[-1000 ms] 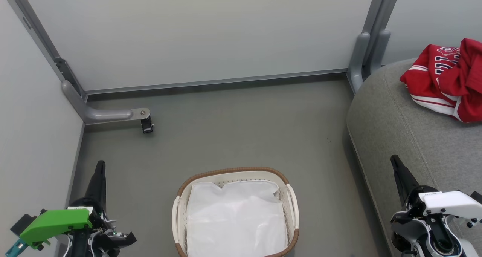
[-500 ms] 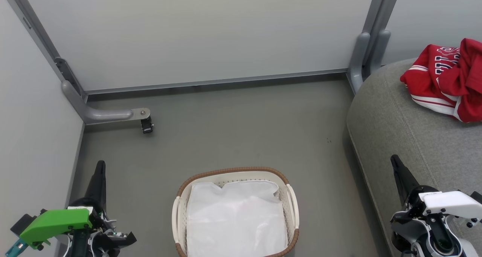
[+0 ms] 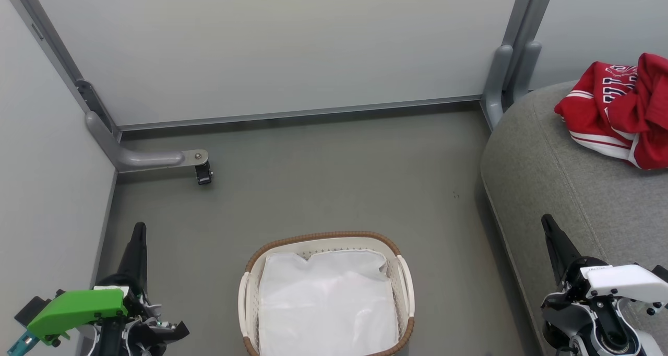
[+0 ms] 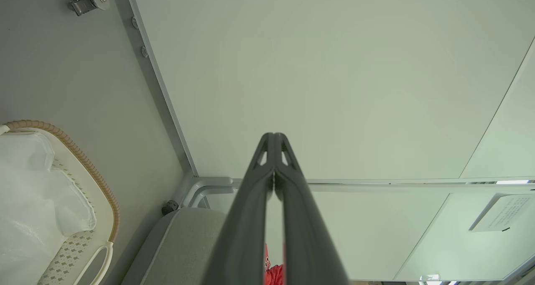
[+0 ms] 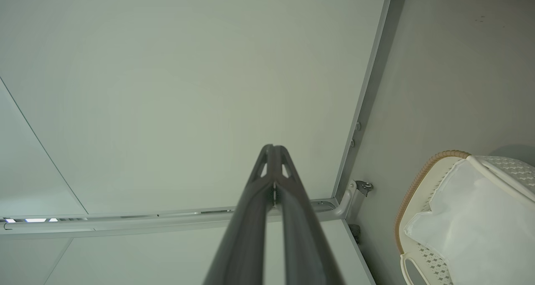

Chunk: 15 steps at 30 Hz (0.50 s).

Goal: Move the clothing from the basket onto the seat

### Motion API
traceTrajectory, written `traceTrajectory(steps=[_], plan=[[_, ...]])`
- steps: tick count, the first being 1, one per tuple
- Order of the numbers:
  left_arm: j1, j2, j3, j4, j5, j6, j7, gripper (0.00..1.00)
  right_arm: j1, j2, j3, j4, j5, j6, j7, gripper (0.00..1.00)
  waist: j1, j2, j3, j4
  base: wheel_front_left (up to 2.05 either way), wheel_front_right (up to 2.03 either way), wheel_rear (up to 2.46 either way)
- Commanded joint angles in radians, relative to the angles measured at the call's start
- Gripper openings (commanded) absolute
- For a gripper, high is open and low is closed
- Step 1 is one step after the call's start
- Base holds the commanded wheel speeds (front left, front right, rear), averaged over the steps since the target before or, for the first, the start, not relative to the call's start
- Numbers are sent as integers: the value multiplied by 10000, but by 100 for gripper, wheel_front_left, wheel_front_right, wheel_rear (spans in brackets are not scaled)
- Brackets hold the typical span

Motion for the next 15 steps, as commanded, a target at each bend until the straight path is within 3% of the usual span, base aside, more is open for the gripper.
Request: traceTrajectory(steps=[1,15], plan=[[-93,4,18,-15,-31,-45,43,0,-76,-59,-21,12,42,-7,10,0,0,0,0,0,0,0,0],[-93,4,17,-16,-32,-45,42,0,-75,-59,-21,12,42,-7,9,0,0,0,0,0,0,0,0]])
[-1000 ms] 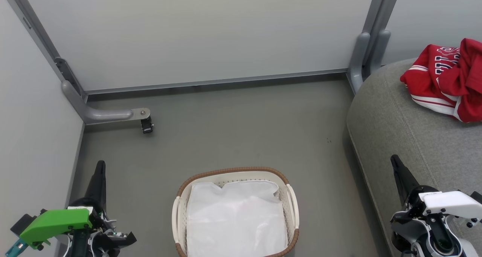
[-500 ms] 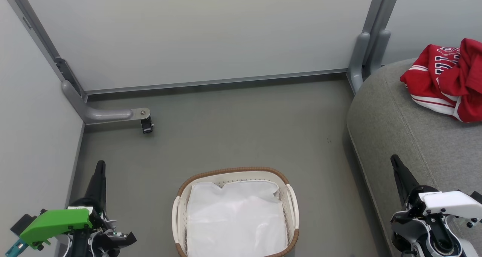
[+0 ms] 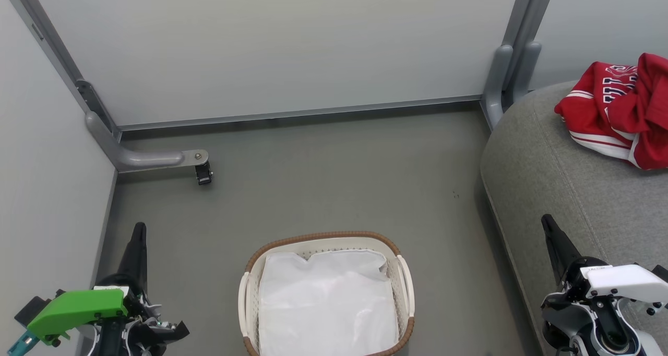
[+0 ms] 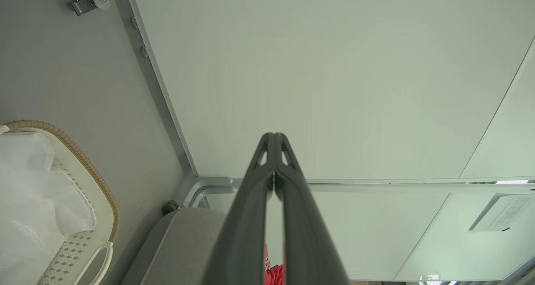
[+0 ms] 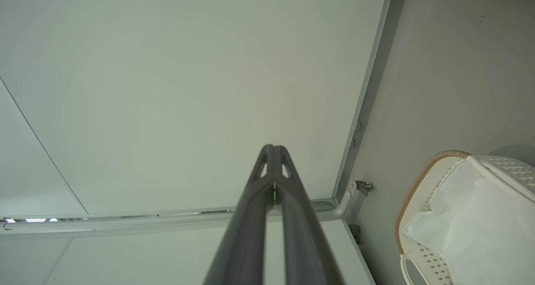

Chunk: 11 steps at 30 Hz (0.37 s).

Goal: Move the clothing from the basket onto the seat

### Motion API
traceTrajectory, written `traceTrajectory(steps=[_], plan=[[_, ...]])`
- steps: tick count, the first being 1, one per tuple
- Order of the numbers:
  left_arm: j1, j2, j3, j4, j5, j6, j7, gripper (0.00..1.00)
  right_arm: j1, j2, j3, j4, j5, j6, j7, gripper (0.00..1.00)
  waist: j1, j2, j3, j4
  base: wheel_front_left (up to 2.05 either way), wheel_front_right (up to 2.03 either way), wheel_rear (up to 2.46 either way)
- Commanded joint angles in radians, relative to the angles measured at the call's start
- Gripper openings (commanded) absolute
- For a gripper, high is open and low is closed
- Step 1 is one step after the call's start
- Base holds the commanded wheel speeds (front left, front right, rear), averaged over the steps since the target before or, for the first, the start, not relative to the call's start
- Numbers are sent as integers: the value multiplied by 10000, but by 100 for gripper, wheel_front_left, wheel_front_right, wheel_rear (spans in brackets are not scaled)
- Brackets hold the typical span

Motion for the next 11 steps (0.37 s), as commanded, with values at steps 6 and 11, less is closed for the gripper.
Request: traceTrajectory(steps=[6,11], plan=[[-93,5,17,-16,-32,-45,38,0,-74,-59,-20,12,42,-7,9,0,0,0,0,0,0,0,0],[-92,5,17,-16,-32,-45,39,0,-73,-59,-20,12,42,-7,9,0,0,0,0,0,0,0,0]])
